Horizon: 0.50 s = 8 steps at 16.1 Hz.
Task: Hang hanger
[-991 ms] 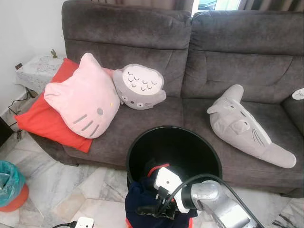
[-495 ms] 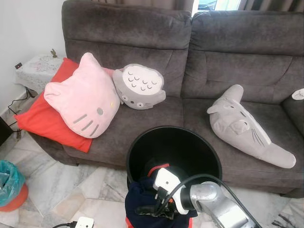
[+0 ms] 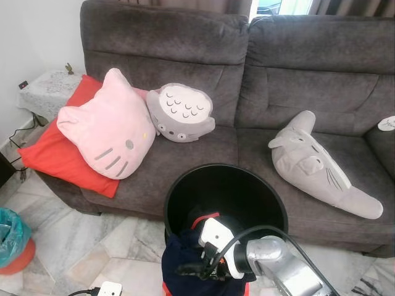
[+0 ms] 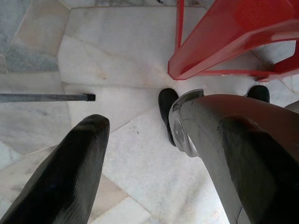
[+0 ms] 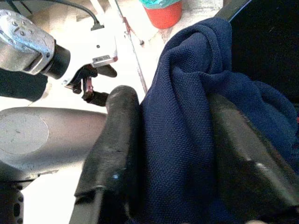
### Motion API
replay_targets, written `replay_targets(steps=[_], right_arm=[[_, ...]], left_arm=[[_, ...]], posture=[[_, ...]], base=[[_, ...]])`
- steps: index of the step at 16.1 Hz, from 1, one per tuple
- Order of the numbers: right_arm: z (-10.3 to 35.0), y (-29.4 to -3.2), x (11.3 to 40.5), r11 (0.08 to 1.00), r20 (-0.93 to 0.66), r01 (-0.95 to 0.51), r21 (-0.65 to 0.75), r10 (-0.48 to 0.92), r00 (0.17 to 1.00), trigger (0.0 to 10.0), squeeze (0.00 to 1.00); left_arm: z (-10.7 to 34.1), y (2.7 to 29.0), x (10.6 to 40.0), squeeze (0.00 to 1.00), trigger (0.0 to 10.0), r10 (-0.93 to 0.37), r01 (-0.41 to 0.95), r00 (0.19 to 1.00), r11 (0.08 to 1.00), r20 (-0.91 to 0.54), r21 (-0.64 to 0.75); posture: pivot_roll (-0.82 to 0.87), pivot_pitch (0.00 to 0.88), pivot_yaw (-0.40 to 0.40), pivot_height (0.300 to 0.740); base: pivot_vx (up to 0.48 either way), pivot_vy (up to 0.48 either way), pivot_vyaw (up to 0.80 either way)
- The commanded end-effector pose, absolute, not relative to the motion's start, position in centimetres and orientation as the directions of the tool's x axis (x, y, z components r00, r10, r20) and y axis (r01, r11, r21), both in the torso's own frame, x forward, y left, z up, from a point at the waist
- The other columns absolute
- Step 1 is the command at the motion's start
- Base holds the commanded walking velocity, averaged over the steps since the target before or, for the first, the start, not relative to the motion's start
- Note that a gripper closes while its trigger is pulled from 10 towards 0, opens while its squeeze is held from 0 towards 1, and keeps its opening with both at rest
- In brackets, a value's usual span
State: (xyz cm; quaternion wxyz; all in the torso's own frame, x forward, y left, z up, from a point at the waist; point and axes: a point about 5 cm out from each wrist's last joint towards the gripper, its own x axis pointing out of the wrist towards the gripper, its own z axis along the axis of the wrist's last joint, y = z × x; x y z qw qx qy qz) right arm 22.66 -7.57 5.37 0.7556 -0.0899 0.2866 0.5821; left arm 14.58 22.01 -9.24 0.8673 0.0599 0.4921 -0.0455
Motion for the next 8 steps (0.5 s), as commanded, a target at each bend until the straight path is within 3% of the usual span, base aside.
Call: replay_targets(steps=[1,8], right_arm=[[5.61,-7.68,22.9,0.312,-0.539,-0.932,0.184,0.825,0.17,0.0,0.0],[6.04,-7.64,23.22,0.325,-0.517,-0.929,0.176,0.834,0.193,0.0,0.0]], left_arm=[[-9.36,22.01,14.32,0.0,10.0,-0.019,0.133,0.499,0.99,-0.866,0.054],[-9.36,22.03,14.32,0.0,10.0,-0.018,0.133,0.499,0.99,-0.866,0.056]], posture=[[-0.04,0.0,0.0,0.74],[-0.04,0.0,0.0,0.74]], base=[[0.0,0.0,0.0],[0.0,0.0,0.0]])
